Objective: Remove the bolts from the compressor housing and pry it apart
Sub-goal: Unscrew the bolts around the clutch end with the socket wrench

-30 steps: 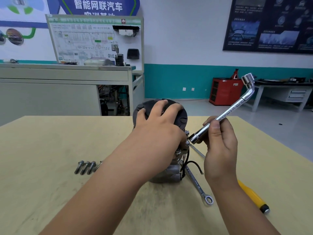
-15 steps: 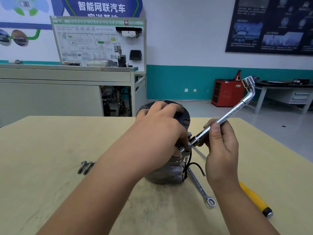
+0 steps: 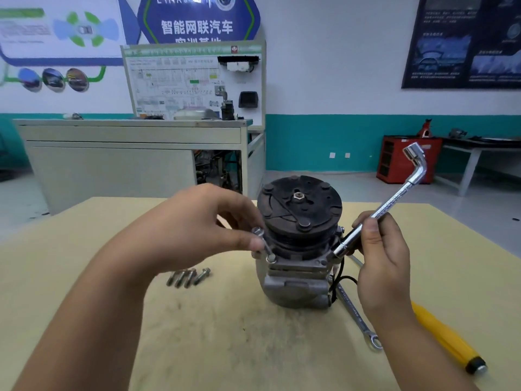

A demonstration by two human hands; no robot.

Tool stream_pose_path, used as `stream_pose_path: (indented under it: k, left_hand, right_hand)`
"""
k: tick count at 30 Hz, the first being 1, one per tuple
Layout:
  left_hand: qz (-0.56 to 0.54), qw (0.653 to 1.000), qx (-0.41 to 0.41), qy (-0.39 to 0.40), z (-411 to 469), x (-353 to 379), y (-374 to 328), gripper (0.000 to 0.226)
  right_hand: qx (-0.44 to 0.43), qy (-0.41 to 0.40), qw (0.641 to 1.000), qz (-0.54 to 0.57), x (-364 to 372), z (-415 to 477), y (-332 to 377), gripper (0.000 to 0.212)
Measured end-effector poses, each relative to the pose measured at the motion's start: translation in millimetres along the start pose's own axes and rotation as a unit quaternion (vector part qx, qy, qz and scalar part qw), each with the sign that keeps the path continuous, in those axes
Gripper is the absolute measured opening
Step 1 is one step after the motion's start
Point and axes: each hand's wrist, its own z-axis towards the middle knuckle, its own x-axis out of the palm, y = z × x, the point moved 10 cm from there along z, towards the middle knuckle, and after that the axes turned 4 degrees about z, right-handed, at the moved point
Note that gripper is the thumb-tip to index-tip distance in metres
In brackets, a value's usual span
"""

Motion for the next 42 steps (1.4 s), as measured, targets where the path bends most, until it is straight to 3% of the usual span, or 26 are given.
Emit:
stream_pose_path:
  k: [7,12,16,27,37,40,42]
  left_hand:
    - [0.078,0.980,-0.154,0.097,-15.3,8.2,110.1,0.009]
    - [0.181,0.918,-0.243,0.256,-18.7,60.6,174.9,0.010]
    - [0.235,0.892,-0.271,0.275,-10.0,81.7,204.2,0.022]
    - [0.295,0.884,-0.322,0.167,-6.2,81.6,230.5,0.036]
    - [0.296,0.891,-0.329,0.099,-6.4,65.2,221.0,0.042]
    - [0.265,0.915,-0.306,-0.003,4.8,47.4,186.8,0.043]
    - [0.182,0.943,-0.231,-0.153,15.3,25.6,144.2,0.039]
  right_hand:
    - [-0.007,-0.005,1.000,-0.006,1.5,-1.7,1.5,0.023]
    - [-0.005,0.006,1.000,-0.003,3.7,-3.6,2.7,0.022]
    - [-0.003,0.011,1.000,-0.006,4.8,-4.6,3.2,0.022]
    - [-0.012,0.002,1.000,-0.021,1.4,-3.0,5.7,0.024]
    - [-0.045,-0.067,0.995,-0.058,-20.3,5.9,7.5,0.028]
    - [-0.060,-0.084,0.992,-0.071,-27.6,7.9,10.2,0.026]
    - [-0.066,-0.081,0.991,-0.083,-28.4,9.4,10.8,0.023]
